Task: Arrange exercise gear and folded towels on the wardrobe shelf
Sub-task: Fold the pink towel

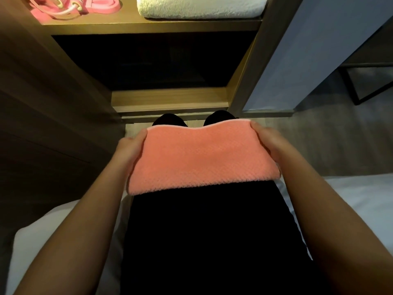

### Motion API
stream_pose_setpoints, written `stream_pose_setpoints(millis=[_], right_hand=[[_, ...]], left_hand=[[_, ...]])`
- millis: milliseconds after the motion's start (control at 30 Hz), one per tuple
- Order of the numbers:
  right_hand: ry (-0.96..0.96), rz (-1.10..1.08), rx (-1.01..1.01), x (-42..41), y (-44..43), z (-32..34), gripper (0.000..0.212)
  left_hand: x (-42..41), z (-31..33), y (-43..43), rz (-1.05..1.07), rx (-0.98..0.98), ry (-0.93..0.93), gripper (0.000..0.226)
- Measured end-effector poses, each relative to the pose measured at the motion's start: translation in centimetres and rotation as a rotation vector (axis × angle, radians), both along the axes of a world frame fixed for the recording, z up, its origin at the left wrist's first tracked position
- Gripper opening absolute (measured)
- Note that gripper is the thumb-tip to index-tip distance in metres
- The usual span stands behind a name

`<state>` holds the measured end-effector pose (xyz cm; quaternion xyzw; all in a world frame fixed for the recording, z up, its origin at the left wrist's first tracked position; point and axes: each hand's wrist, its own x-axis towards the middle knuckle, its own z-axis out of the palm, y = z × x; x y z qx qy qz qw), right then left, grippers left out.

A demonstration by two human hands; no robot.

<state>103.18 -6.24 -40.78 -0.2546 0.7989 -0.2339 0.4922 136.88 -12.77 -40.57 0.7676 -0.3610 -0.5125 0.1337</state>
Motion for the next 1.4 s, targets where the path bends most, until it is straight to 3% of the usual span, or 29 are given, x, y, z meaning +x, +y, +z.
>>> stream_pose_setpoints(millis=[100, 167, 333, 400, 533, 633, 700, 900, 1067, 1300, 1400], right_hand=[[0.089, -0.086, -0.093, 0.4, -0.7, -0.7, 0.041], [0.086, -0.111, -0.075, 0.4, -0.6, -0.9, 0.036], [0.064, -0.056, 0.043, 0.1, -0.1, -1.1, 0.046], [-0.048, -0.054, 0.091, -0.7, 0.5, -0.8, 0.042], [-0.178, -0.058, 0.12, -2.1, 2.4, -0.5, 0.039], [0.138, 0.052, 0.038, -1.3, 3.3, -0.6, 0.049], [0.273, 0.11, -0.051, -1.1, 3.9, -0.6, 0.045], [0.132, 0.109, 0.012, -0.9, 5.2, -0.5, 0.051], [0.312, 0.173, -0.045, -0.2, 5.9, -0.9, 0.046], [0.085, 0.123, 0.085, -0.8, 3.7, 0.1, 0.073], [0.019, 0.049, 0.043, -0.5, 1.8, 0.2, 0.064]], left_hand=[[-0.2, -1.0, -0.4, 0.152, -0.228, -0.014, 0.025], [-0.1, -1.3, -0.3, 0.214, -0.258, -0.013, 0.021], [0.0, -1.1, -0.5, 0.12, -0.045, 0.018, 0.039], [0.7, -0.4, 0.0, 0.063, 0.085, 0.052, 0.049], [1.9, 0.3, 2.4, -0.078, 0.145, 0.029, 0.036], [2.1, 0.2, 4.1, -0.173, -0.094, -0.134, 0.031], [2.4, 0.3, 4.5, -0.131, -0.196, -0.131, 0.032], [2.9, 0.2, 5.2, -0.134, -0.107, -0.073, 0.036], [3.3, -0.3, 6.0, -0.116, -0.218, -0.128, 0.039], [2.7, -0.1, 3.5, -0.151, 0.107, 0.042, 0.056], [1.1, -0.2, 1.6, -0.103, 0.068, 0.001, 0.06]])
